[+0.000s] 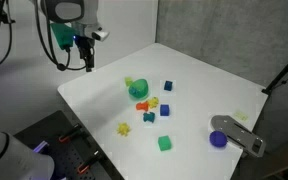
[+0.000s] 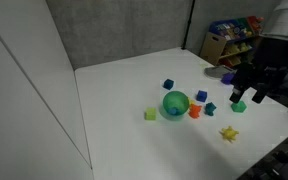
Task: Put the green toy in the bowl
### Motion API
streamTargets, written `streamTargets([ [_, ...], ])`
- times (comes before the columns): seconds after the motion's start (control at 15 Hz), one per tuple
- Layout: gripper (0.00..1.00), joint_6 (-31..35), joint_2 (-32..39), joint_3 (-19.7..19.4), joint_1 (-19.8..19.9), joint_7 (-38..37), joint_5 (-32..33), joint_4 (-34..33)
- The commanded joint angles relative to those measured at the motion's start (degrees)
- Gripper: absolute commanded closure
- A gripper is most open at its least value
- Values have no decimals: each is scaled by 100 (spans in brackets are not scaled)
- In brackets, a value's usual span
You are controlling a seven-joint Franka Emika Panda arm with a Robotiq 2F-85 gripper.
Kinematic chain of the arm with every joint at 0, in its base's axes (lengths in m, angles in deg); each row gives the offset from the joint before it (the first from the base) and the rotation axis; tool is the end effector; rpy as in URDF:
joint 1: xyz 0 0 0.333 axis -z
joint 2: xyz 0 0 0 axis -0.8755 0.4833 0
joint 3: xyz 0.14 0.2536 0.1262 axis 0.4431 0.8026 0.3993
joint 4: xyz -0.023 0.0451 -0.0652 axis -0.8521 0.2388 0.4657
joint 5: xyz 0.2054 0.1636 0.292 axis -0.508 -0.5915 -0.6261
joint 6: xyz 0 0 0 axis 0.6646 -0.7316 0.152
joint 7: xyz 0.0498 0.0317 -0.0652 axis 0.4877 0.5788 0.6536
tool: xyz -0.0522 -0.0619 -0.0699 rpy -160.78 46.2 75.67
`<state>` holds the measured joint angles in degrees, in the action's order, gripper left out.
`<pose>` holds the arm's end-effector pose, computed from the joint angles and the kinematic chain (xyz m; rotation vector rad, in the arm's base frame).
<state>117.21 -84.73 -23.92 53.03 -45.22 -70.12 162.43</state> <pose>0.3977 0.1234 0.3853 -2.8579 0.3500 0.2681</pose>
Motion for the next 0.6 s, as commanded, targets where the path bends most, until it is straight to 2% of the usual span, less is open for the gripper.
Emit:
streamTargets([
  [0.0,0,-13,-2,40,44,10,-10,-6],
  [0.53,0,-32,102,-1,145,-99,70,-192],
])
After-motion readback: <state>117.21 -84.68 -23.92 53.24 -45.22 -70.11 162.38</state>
